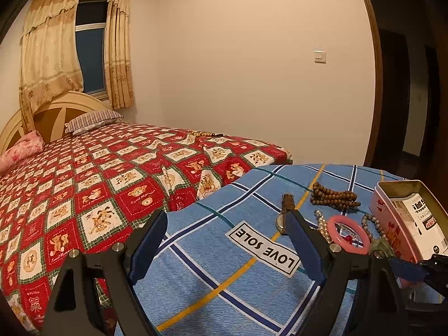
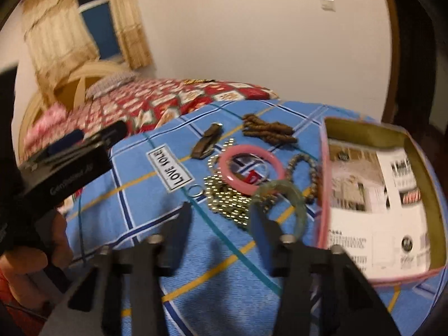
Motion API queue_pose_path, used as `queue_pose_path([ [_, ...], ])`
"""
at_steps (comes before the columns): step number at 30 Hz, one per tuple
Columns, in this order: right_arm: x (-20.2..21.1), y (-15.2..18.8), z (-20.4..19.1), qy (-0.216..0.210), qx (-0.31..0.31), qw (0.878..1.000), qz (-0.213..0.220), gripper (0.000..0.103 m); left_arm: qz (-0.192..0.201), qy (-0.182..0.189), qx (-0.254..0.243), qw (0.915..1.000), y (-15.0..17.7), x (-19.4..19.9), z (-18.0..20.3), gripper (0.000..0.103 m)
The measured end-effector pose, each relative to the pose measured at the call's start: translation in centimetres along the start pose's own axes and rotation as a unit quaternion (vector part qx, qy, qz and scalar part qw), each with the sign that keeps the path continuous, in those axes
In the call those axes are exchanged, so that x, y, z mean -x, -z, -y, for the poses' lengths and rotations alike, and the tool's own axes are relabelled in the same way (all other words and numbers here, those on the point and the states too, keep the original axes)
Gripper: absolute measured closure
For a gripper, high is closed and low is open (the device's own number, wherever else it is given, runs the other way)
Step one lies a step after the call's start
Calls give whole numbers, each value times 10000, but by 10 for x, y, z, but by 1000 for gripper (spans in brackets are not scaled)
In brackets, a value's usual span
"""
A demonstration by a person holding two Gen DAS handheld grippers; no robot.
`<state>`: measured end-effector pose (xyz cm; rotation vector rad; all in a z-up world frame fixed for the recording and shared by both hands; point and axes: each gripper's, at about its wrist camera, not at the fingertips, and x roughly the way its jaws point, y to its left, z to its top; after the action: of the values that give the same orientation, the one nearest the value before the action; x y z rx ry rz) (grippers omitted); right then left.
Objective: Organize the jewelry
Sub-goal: 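Reach the right gripper down and grasp the green jade bangle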
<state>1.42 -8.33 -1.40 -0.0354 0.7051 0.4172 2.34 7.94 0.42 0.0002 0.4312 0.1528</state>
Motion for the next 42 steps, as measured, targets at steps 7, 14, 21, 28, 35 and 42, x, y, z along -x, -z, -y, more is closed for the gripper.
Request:
queue_pose_path([
  [7,-37,0,-10,751,624,9922,-779,68,-23,27,73,10000,-1,-1,-2,17],
  [14,-16,12,24,47,-107,9983,-565,92,-72,68,67,9999,-1,-2,-2,17],
  [21,30,13,38,-507,-484,9966,432,92,-126,685,-280,9972,1,0,14,17],
  [28,16,15,39,-254,-431,9985,234,87,-382,986,-517,9930,5,-2,35,17],
  [35,-1,12,22,316,155,9991,-241,42,-402,940,-420,9939,6,2,31,17],
  [42,7,15,52,906,-72,9955,-269,43,-573,998,-226,9931,6,-5,22,17],
])
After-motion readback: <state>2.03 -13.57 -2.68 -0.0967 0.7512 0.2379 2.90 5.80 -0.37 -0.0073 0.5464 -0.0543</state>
